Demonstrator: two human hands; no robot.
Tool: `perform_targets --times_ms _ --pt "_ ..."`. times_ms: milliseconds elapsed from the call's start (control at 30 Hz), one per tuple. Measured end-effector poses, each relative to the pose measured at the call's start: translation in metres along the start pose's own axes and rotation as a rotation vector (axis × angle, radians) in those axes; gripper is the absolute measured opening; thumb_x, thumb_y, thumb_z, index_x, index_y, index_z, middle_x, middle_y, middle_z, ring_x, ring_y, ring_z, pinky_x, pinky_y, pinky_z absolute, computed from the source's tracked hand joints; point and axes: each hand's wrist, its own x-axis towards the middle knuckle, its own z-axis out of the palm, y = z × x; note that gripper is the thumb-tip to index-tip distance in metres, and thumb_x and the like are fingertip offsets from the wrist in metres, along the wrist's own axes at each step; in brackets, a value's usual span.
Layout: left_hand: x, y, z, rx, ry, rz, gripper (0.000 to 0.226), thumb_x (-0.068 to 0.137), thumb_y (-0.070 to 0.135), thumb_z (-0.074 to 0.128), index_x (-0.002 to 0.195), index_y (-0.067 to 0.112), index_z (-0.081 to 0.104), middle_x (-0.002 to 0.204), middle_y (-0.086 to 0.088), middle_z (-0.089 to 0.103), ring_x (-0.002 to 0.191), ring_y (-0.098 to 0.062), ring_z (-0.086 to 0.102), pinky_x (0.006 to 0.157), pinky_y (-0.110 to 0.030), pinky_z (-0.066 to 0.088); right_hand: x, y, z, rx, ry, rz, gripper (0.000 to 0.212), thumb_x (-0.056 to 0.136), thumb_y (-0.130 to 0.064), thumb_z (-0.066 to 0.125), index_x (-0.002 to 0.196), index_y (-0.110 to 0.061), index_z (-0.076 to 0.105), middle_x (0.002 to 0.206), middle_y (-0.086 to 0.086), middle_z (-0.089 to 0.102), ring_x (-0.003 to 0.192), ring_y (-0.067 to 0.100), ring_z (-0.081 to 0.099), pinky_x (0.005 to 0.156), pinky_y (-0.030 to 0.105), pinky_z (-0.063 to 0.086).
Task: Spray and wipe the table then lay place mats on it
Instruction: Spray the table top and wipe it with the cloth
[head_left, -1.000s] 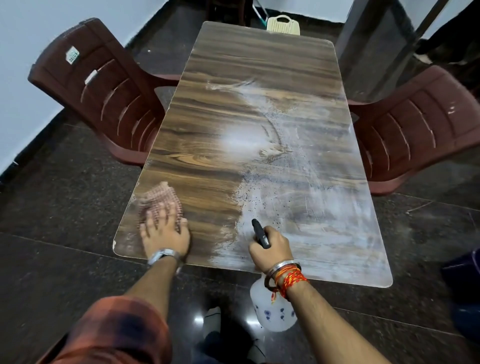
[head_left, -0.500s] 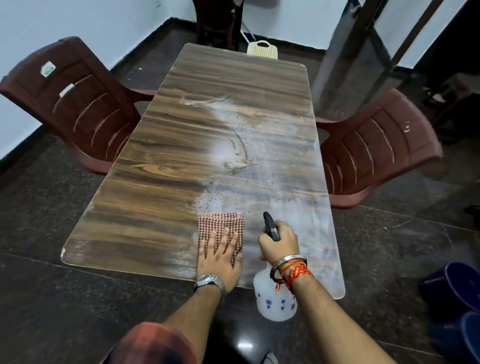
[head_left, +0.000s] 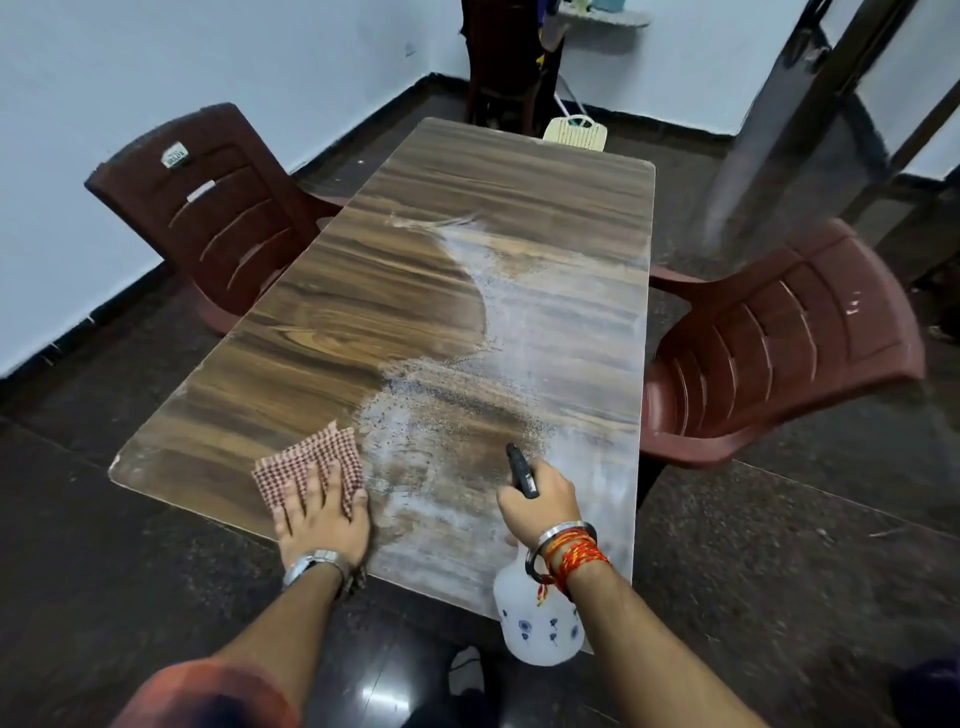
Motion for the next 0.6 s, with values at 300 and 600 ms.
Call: perform_targets --times_ms 300,600 --pt "0.031 0.095 0.004 -0.006 0.039 -0.046 0.063 0.096 0.058 0.009 0.152 0.035 -0.010 0.160 0.003 -0.018 0.147 -0.031 -0.014 0.116 -0.050 -0.011 0.048 0.008 -0.038 -0.074 -0.042 -0.077 0.019 0.065 -0.022 0.052 0.075 -0.006 0.050 0.066 0.007 0.050 0.063 0.040 0.059 0.060 0.054 0.058" --pt "-0.051 0.249 0.053 0.126 -0.178 0.607 0.064 0.087 0.048 0.029 0.149 0.033 0.029 0.159 0.004 0.023 0.148 -0.019 0.006 0.117 -0.042 -0.003 0.093 0.014 -0.089 -0.176 -0.094 -0.185 0.015 0.071 -0.019 0.057 0.072 -0.005 0.052 0.062 0.003 0.046 0.058 0.021 0.039 0.054 0.032 0.031"
